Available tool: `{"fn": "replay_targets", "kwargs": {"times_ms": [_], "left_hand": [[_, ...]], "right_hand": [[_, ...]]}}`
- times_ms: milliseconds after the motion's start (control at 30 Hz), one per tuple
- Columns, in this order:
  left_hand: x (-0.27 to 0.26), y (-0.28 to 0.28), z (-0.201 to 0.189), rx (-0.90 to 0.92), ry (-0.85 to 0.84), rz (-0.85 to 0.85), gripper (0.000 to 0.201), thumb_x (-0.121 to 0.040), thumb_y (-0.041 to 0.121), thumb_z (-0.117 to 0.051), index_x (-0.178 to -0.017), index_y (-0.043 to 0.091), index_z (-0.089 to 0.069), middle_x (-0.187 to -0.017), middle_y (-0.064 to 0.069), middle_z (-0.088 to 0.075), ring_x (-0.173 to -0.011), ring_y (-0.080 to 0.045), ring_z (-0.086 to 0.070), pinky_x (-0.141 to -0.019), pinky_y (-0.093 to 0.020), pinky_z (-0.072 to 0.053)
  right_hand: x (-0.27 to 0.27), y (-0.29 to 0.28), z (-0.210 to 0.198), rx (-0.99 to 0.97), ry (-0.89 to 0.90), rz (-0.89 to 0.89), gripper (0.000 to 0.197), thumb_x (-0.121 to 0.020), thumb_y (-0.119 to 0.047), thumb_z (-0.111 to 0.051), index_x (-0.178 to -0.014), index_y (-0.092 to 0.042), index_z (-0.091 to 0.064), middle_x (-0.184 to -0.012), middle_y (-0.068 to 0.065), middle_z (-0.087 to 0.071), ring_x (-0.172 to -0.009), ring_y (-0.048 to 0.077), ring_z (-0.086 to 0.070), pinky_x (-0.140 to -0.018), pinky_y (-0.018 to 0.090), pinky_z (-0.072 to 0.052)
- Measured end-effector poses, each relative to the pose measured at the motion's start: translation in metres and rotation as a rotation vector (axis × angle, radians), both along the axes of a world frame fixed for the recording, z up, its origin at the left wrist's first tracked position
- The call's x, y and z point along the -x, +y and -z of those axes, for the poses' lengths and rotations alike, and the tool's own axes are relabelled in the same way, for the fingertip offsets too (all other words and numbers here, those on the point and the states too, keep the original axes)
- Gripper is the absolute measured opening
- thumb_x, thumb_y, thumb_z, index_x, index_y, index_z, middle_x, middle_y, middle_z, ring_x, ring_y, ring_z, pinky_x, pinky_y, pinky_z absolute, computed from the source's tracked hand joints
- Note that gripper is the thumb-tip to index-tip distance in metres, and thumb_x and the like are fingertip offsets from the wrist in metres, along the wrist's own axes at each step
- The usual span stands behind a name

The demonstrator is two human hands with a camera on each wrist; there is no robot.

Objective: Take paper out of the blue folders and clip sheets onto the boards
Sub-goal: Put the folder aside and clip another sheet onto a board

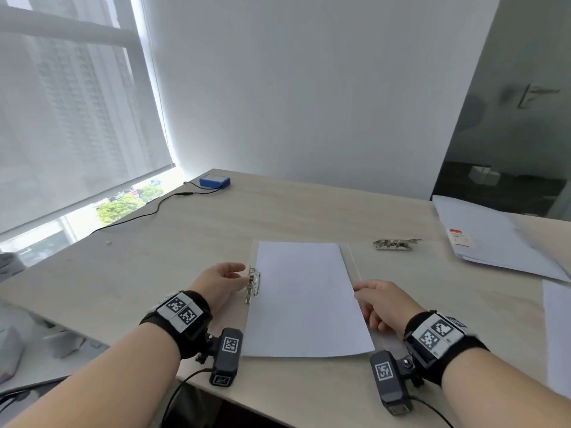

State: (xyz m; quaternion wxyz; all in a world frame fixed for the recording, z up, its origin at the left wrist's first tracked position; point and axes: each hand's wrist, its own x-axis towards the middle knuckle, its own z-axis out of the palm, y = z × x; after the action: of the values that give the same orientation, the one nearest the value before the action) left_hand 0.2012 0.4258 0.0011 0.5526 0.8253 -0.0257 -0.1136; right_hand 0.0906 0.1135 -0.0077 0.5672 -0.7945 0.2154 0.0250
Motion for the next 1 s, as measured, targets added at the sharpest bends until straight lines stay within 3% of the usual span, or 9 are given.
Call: {"fn": "replay_targets", "kwargs": {"times_ms": [133, 233, 600, 800, 933, 1000], "left_hand": [[-0.005, -0.003, 0.005, -0.221, 0.008, 0.046, 0.036, -0.084, 0.023, -0.074, -0.118, 0.018, -0.065, -0.090, 0.004, -0.062, -0.080, -0.017, -0.061, -0.081, -0.027, -0.047], [-0.004, -0.008, 0.004, -0.409, -0.040, 0.063, 0.029, -0.082, 0.026, -0.073, -0.110, 0.020, -0.066, -0.081, 0.009, -0.061, -0.082, -0.015, -0.059, -0.079, -0.024, -0.043], [-0.007, -0.016, 0.000, -0.588, -0.058, 0.080, 0.026, -0.079, 0.028, -0.074, -0.099, 0.022, -0.059, -0.082, 0.010, -0.055, -0.087, -0.017, -0.057, -0.074, -0.024, -0.041], [-0.005, -0.007, 0.001, -0.466, -0.020, 0.090, 0.029, -0.079, 0.032, -0.075, -0.105, 0.024, -0.064, -0.088, 0.005, -0.063, -0.084, -0.016, -0.061, -0.073, -0.027, -0.044], [0.007, 0.004, -0.003, -0.194, -0.048, -0.002, 0.027, -0.088, 0.024, -0.067, -0.115, 0.018, -0.063, -0.094, -0.004, -0.068, -0.079, -0.019, -0.062, -0.070, -0.029, -0.046], [0.018, 0.007, -0.008, -0.072, -0.105, -0.080, 0.021, -0.092, 0.017, -0.061, -0.112, 0.013, -0.066, -0.094, -0.008, -0.069, -0.078, -0.020, -0.061, -0.065, -0.028, -0.043]], "right_hand": [[-0.001, 0.000, 0.000, -0.006, -0.002, -0.002, 0.026, -0.094, -0.016, -0.055, -0.115, -0.017, -0.070, -0.061, 0.005, -0.059, -0.040, 0.015, -0.050, -0.035, 0.019, -0.034], [0.000, -0.001, 0.001, -0.011, -0.004, -0.001, 0.026, -0.095, -0.016, -0.054, -0.117, -0.016, -0.069, -0.062, 0.006, -0.059, -0.039, 0.015, -0.050, -0.035, 0.019, -0.034], [0.001, -0.003, 0.003, -0.043, -0.012, 0.008, 0.028, -0.095, -0.018, -0.055, -0.120, -0.016, -0.068, -0.063, 0.006, -0.060, -0.040, 0.015, -0.050, -0.035, 0.019, -0.035], [0.004, -0.002, 0.000, -0.102, -0.031, 0.015, 0.026, -0.097, -0.020, -0.057, -0.121, -0.017, -0.066, -0.067, 0.008, -0.060, -0.041, 0.015, -0.051, -0.035, 0.020, -0.036], [0.022, -0.003, -0.005, -0.255, -0.101, 0.063, 0.023, -0.099, -0.017, -0.054, -0.119, -0.014, -0.064, -0.065, 0.009, -0.060, -0.044, 0.016, -0.050, -0.038, 0.023, -0.037], [0.037, -0.010, -0.007, -0.308, -0.140, 0.090, 0.021, -0.099, -0.015, -0.054, -0.115, -0.012, -0.067, -0.065, 0.009, -0.060, -0.045, 0.017, -0.050, -0.040, 0.023, -0.037]]}}
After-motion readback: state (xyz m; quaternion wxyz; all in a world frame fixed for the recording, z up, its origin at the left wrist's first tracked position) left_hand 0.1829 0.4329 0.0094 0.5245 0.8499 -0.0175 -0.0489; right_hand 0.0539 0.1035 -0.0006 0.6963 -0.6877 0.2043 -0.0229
